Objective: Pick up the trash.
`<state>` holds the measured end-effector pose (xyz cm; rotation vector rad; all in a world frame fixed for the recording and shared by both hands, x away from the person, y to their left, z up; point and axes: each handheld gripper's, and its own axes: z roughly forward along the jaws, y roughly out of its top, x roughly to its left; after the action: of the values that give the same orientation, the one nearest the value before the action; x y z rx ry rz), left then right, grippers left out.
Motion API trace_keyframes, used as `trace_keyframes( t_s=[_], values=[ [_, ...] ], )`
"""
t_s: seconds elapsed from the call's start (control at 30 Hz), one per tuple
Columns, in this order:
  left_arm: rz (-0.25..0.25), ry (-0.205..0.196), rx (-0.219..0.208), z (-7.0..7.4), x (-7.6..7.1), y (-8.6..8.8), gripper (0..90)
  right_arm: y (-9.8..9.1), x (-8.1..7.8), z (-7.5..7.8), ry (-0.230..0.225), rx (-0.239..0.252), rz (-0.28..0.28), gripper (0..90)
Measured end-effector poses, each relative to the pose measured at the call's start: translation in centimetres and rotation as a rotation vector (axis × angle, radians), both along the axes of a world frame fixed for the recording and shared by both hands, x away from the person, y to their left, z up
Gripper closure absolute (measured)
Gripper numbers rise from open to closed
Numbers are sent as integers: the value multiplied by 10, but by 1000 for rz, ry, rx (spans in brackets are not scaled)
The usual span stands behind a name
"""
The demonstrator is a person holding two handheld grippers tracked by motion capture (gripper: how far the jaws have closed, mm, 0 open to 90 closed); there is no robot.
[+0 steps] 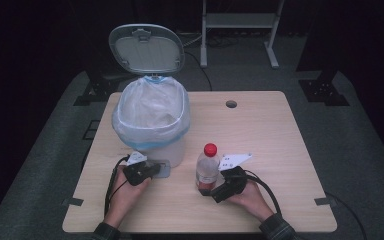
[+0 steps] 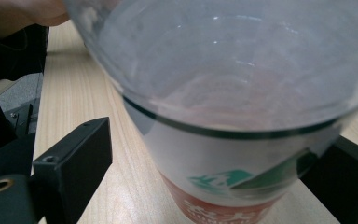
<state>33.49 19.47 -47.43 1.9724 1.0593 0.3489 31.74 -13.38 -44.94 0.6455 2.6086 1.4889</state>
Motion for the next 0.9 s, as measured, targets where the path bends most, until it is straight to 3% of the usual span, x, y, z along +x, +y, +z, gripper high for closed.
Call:
trace_keyframes(
  t_s=[0.9],
  values=[
    [-4, -4, 4, 0, 0, 0, 893, -6, -2, 0, -43, 29, -24, 256]
  ],
)
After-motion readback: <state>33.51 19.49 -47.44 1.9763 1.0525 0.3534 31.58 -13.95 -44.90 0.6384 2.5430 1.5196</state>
